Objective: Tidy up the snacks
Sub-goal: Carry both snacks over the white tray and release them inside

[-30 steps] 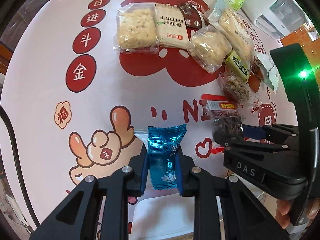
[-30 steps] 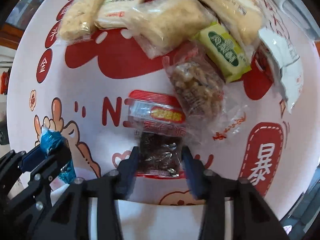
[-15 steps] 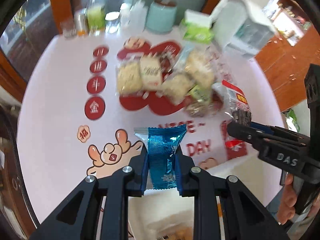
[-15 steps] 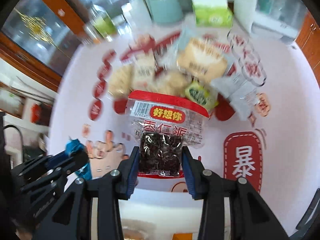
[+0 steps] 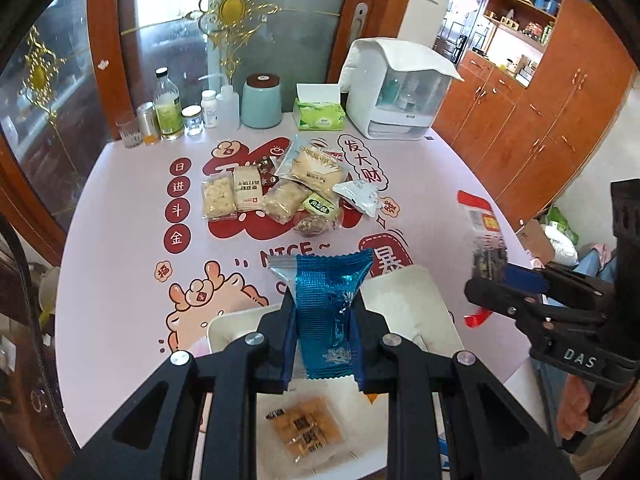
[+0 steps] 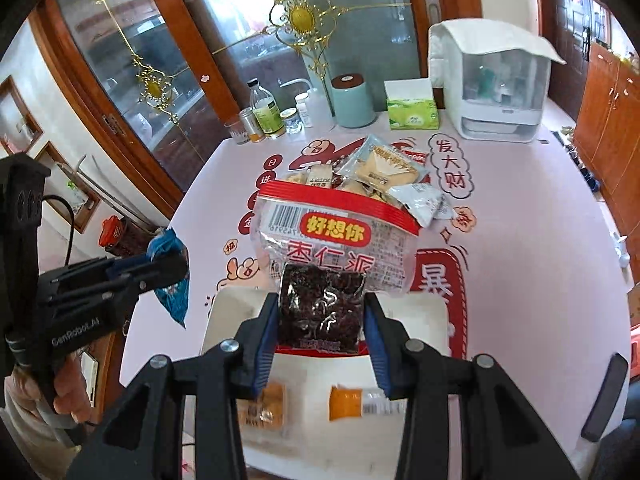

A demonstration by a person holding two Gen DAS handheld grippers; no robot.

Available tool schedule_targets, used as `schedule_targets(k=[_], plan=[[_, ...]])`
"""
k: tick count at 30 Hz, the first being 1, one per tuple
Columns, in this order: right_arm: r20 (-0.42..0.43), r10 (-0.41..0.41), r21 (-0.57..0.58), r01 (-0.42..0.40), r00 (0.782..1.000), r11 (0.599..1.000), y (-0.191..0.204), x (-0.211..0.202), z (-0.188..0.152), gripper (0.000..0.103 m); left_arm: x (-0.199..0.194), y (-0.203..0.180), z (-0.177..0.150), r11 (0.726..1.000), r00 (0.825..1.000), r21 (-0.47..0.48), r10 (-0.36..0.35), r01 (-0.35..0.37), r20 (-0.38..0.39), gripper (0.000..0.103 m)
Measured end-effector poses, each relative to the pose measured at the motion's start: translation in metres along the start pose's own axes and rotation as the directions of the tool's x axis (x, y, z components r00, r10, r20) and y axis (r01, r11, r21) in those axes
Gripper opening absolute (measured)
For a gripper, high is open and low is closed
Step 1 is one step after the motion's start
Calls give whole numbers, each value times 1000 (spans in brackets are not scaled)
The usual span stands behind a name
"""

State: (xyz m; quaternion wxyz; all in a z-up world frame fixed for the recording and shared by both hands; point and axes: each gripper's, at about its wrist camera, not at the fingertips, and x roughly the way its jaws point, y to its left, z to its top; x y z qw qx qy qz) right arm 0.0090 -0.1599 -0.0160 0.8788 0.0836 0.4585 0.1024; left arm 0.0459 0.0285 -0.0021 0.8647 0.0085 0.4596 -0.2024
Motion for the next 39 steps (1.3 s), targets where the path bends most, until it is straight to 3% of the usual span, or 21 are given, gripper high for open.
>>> schedule_targets(k=[5, 10, 23, 29, 31, 33, 35, 39], plan=[[43, -13, -21, 14, 999, 1000, 2, -28, -25, 41, -3, -19, -19, 998, 999, 43, 53, -53, 4, 20], [29, -8, -33, 9, 1000, 999, 2, -28, -40, 41, 5, -31, -41, 986, 990, 83, 141, -141, 6, 21], [-169, -65, -39, 59, 983, 997, -13, 19, -88, 42, 57, -44, -87, 989, 975, 72, 143, -133, -170, 21], [-215, -80, -51, 71, 973, 996, -19, 29, -97, 43, 69, -49, -98, 990, 964, 61, 138, -127, -228, 21], [-233, -81, -58, 69, 969, 996, -18, 33, -100, 44, 76, -48, -102, 991, 956, 48, 135, -126, -261, 30], [-250, -75, -56, 63, 965, 996, -18, 38, -102, 43, 80, -46, -106, 991, 949, 30, 135, -132, -284, 64], [-264, -66, -53, 53, 962, 997, -18, 41, -103, 44, 81, -41, -108, 989, 946, 11, 141, -144, -291, 80], [-272, -61, -54, 48, 960, 997, -19, 44, -105, 49, 82, -35, -108, 988, 943, -18, 142, -155, -299, 83]])
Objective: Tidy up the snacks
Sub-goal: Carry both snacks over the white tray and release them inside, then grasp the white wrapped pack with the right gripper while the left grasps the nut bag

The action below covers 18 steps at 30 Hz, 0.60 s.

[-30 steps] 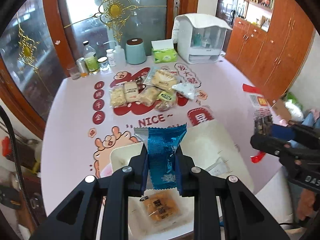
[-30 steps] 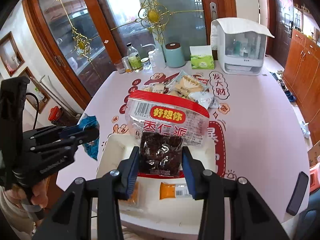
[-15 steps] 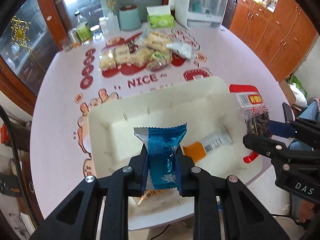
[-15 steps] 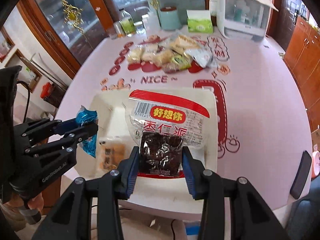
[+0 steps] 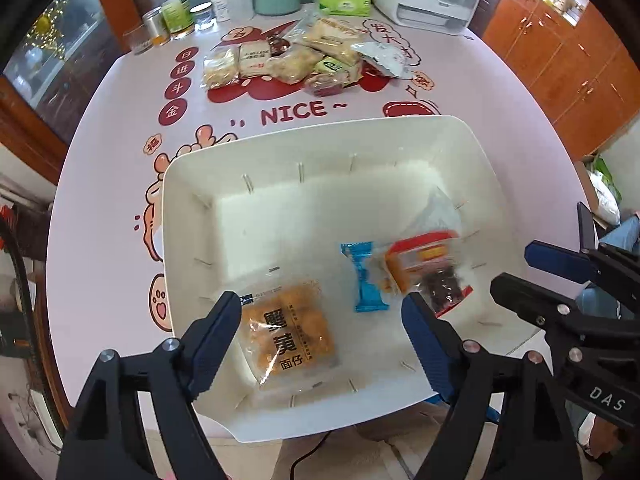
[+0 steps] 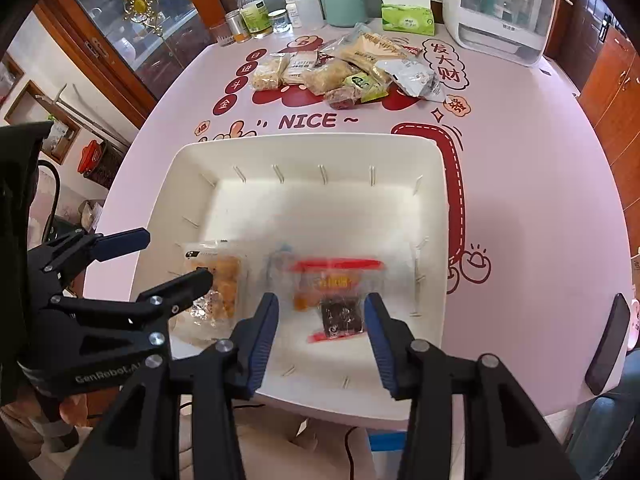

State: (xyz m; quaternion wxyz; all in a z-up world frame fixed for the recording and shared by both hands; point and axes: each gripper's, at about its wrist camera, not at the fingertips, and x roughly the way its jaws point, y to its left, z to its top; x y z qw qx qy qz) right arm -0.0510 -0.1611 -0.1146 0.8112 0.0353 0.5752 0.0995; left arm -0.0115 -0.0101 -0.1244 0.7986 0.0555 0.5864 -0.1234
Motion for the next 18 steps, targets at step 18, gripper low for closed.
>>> schedule_targets(k=[18], plan=[[-24, 16, -27, -17, 1000, 999, -2, 4, 3, 52, -12, -14, 8, 997, 995, 19, 74, -76, 61, 83]])
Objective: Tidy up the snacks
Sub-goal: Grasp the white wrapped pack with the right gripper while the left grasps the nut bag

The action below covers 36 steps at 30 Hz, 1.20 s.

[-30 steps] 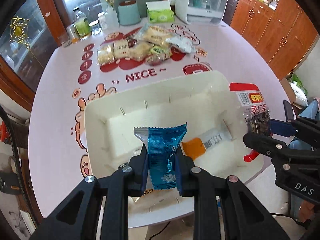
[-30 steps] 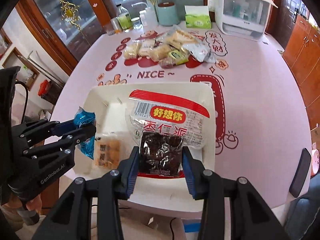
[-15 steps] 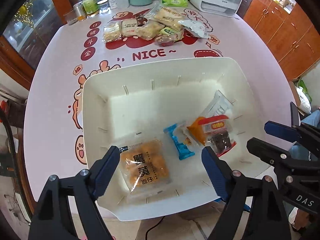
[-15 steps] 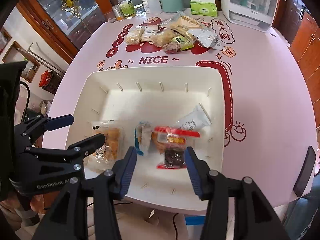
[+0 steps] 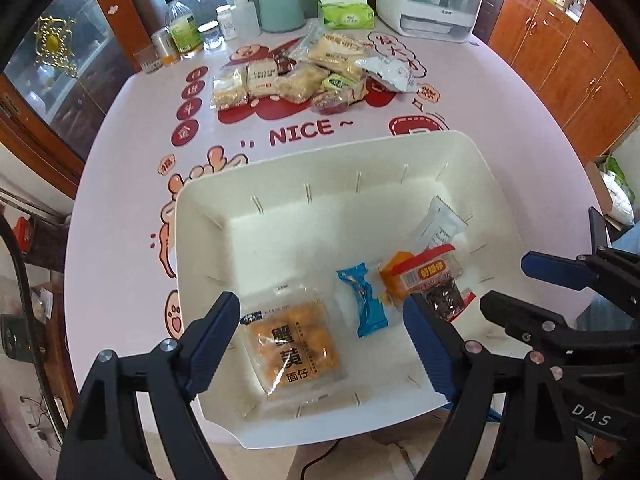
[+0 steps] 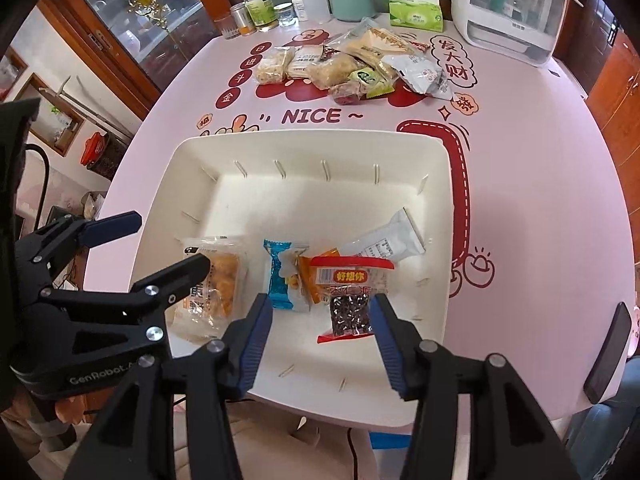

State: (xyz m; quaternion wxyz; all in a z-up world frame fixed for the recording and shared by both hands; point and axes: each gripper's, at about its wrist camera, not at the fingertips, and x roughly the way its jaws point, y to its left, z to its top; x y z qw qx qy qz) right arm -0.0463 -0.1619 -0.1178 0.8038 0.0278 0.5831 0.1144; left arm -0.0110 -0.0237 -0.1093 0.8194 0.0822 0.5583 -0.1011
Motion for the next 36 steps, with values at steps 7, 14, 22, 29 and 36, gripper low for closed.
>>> schedule_targets(k=[7, 14, 22, 29, 36], plan=[[9, 30, -13, -29, 1000, 999, -11, -2, 2, 55, -7, -9, 1, 1000, 999, -11, 24, -24, 34, 83], [27, 45, -14, -45, 999, 999, -23, -7, 3, 55, -18, -15, 7, 999, 996, 0, 52, -52, 76, 83], [57, 79, 38, -81, 995, 996, -42, -18, 17, 55, -26, -19, 41, 996, 992, 75, 47, -56, 119, 83], [115, 57, 82, -67, 992, 994, -64, -39, 55, 55, -36, -16, 107, 985, 983, 166, 13, -44, 185, 83], [190, -31, 127, 6, 981, 992, -94, -53, 130, 55, -27, -1, 190, 985, 973, 170, -12, -28, 229, 87]])
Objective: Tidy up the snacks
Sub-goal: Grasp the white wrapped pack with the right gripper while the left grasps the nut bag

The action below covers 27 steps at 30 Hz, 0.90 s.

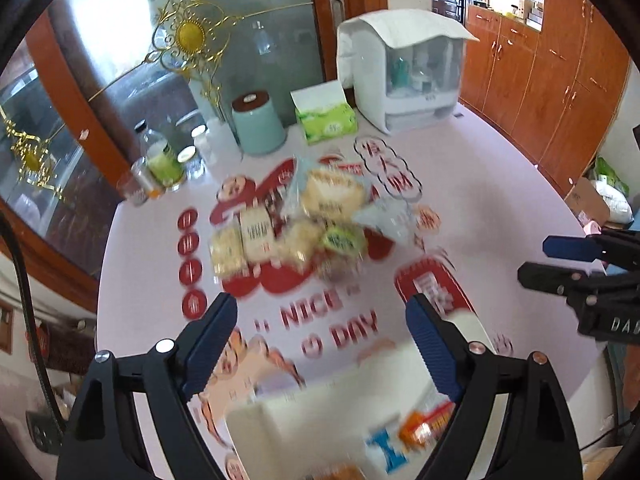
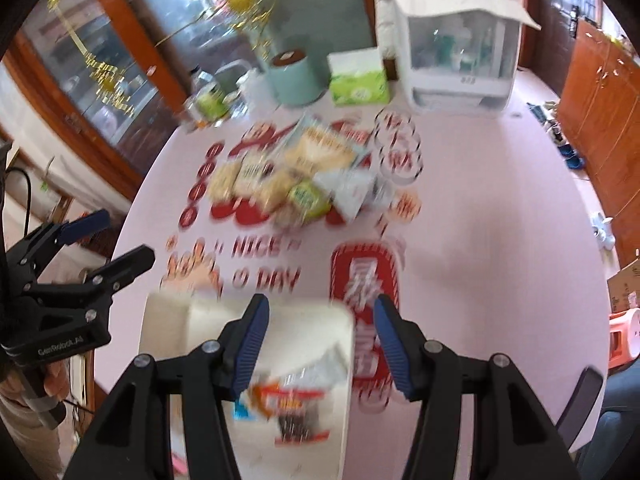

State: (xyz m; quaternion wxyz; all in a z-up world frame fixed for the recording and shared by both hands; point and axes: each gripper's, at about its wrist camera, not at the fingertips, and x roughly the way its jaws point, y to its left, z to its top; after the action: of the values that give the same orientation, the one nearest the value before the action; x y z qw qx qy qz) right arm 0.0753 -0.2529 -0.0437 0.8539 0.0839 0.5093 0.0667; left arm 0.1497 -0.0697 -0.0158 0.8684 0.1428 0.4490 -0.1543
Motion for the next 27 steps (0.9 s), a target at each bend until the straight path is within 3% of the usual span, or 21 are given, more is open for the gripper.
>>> schedule_targets(k=[5, 11, 18, 21, 24, 27], plan=[[-8, -22, 77, 23, 1000, 997, -20, 35, 55, 55, 66, 17, 38, 998, 997, -52, -34, 31, -68, 87], [-49, -39, 161, 47, 998, 986, -46, 118, 109, 55, 161, 32, 46, 972, 973, -220, -120, 76, -195, 87], [-126, 59, 358, -10, 990, 933, -81, 208, 127, 55, 243, 27, 26, 940, 934, -333, -183, 75, -306, 85], [-141, 81, 427, -13, 987, 904, -91, 236, 128, 55, 260, 24, 16, 925, 917, -368, -228, 98, -328, 85], [-146, 98, 443, -24, 985, 896, -94, 249, 128, 55, 268, 21, 8, 925, 906, -366, -239, 104, -348, 85], [-179, 76, 397, 1, 981, 918, -87, 260, 128, 55, 275, 18, 1, 928, 895, -360, -241, 99, -375, 85]])
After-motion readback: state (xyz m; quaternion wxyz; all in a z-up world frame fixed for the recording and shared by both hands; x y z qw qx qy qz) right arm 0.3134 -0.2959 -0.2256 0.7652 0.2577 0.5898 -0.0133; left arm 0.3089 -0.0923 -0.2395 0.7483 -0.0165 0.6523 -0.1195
